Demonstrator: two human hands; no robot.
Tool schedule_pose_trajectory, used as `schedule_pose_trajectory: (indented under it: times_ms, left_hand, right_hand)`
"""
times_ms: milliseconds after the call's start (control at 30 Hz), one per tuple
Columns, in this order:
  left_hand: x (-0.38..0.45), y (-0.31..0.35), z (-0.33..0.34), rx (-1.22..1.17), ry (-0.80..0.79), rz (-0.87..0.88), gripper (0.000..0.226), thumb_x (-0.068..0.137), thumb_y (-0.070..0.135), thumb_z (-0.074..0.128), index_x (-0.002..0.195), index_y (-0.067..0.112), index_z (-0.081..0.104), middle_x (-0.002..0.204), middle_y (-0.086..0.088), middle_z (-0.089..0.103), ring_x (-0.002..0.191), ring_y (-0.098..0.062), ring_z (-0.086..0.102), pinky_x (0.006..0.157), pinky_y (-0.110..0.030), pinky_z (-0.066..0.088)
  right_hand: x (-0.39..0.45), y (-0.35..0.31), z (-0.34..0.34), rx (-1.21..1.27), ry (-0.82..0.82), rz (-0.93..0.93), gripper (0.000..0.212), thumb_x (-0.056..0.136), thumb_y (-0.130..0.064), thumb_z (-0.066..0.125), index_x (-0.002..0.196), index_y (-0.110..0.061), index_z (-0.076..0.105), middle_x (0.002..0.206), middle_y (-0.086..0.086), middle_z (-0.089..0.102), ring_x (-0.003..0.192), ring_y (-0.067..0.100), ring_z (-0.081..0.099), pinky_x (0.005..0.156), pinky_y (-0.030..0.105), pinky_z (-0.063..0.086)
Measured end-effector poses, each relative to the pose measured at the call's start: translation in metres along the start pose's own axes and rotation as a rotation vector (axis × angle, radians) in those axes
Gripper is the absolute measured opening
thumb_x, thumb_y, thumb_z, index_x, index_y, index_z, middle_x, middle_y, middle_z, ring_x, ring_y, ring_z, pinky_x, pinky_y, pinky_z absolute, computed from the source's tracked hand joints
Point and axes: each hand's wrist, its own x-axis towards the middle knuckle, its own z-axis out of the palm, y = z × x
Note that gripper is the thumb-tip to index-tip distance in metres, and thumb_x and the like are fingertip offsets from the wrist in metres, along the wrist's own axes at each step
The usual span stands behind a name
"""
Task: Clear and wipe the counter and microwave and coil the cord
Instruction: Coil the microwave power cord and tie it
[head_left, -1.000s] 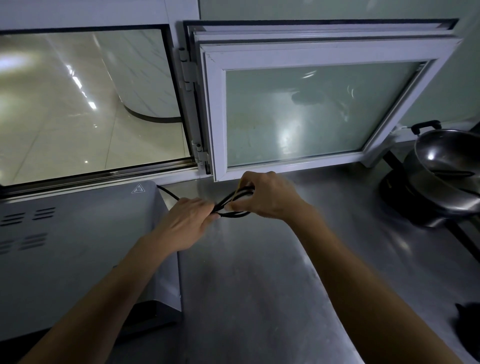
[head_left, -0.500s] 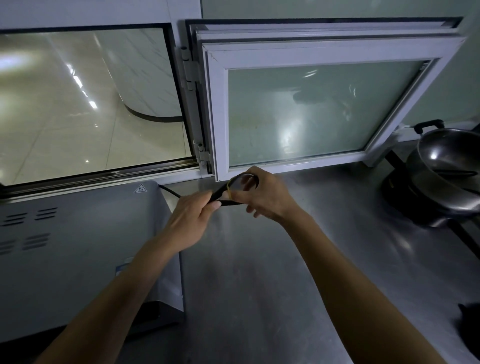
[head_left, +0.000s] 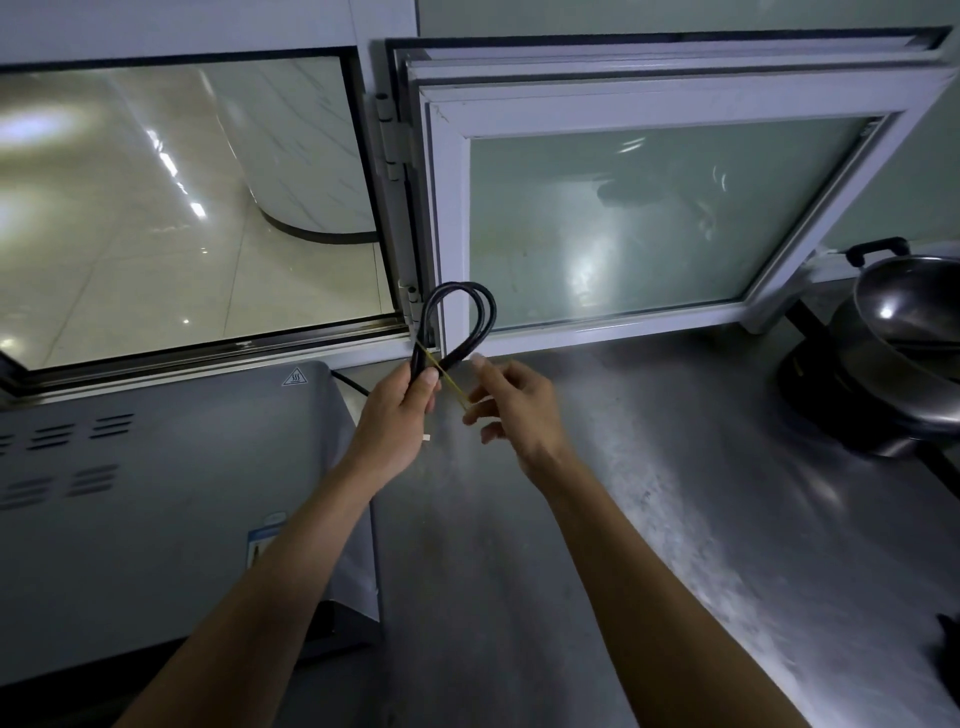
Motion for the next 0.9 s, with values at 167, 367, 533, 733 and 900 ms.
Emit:
schedule_pose_trajectory:
  times_ms: [167, 367, 533, 733, 900]
  left_hand:
    - [0.001, -0.001, 0.001, -0.002, -0.016, -0.060, 0.033, 0.105, 0.027, 0.041, 0.075, 0.015, 0.048, 0.068, -0.001, 0.050, 0.060, -0.011, 0.045, 0.057, -0.027, 0.037]
    - [0.003, -0.005, 0.005, -0.008, -0.020, -0.124, 0.031, 0.104, 0.028, 0.043, 0.077, 0.013, 0.049, 0.072, -0.008, 0.051, 0.062, -0.014, 0.046, 0.043, -0.011, 0.037]
    - [0.003, -0.008, 0.005, -0.021, -0.051, -0.154, 0.034, 0.104, 0.027, 0.044, 0.079, 0.005, 0.050, 0.068, -0.007, 0.051, 0.060, -0.016, 0.044, 0.056, -0.027, 0.039]
    - [0.003, -0.007, 0.001, -0.089, -0.079, -0.183, 0.034, 0.105, 0.025, 0.045, 0.082, 0.002, 0.053, 0.068, -0.004, 0.051, 0.064, -0.016, 0.049, 0.066, -0.033, 0.038]
    - [0.001, -0.006, 0.003, -0.084, -0.117, -0.181, 0.034, 0.105, 0.025, 0.044, 0.089, -0.002, 0.056, 0.070, -0.004, 0.054, 0.064, -0.012, 0.050, 0.065, -0.028, 0.039]
  right_hand:
    - [-0.002, 0.012, -0.006, -0.091, 0.006, -0.090, 0.028, 0.099, -0.022, 0.058, 0.085, -0.001, 0.069, 0.069, 0.005, 0.065, 0.063, 0.017, 0.061, 0.051, 0.029, 0.041]
    - [-0.005, 0.013, -0.019, -0.657, -0.082, -0.299, 0.020, 0.088, -0.014, 0.059, 0.093, -0.021, 0.077, 0.091, -0.005, 0.074, 0.084, 0.010, 0.065, 0.080, 0.026, 0.051]
    - [-0.012, 0.011, -0.033, -0.768, -0.174, -0.445, 0.023, 0.088, -0.006, 0.054, 0.088, -0.017, 0.074, 0.091, -0.006, 0.073, 0.087, 0.011, 0.064, 0.080, 0.025, 0.048]
    - [-0.013, 0.015, -0.036, -0.949, -0.302, -0.755, 0.032, 0.074, 0.001, 0.052, 0.084, -0.022, 0.072, 0.090, -0.016, 0.071, 0.097, 0.007, 0.064, 0.094, 0.038, 0.039]
    - [-0.016, 0.010, -0.038, -1.002, -0.358, -0.761, 0.026, 0.079, -0.005, 0.054, 0.085, -0.023, 0.071, 0.091, -0.015, 0.069, 0.102, 0.006, 0.061, 0.102, 0.035, 0.027]
